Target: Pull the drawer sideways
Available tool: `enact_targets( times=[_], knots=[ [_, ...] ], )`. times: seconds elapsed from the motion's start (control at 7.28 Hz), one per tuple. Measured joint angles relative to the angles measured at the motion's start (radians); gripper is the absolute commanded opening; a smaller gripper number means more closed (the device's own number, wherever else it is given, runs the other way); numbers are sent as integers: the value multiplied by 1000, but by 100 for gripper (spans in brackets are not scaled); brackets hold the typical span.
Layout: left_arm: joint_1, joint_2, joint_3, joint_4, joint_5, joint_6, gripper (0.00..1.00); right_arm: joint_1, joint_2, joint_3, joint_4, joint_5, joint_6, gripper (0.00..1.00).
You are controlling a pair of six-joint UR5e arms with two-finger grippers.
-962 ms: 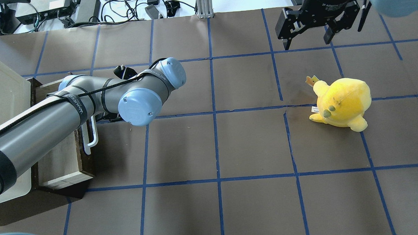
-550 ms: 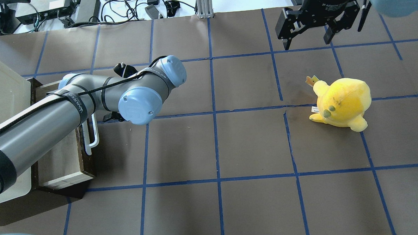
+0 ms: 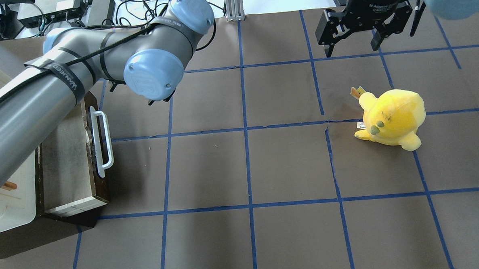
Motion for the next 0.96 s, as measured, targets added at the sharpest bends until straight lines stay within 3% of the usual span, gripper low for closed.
enact_targets(
  times=[0.27, 0.55, 0.96],
  knots=[
    [22, 74, 57, -6, -247, 52, 100, 0, 0, 0, 0, 0, -1, 100],
    [75, 173, 25, -13, -477, 111, 100, 0, 0, 0, 0, 0, 0, 100],
    [120, 331, -53, -11, -554, 150, 100, 0, 0, 0, 0, 0, 0, 100]
  ],
)
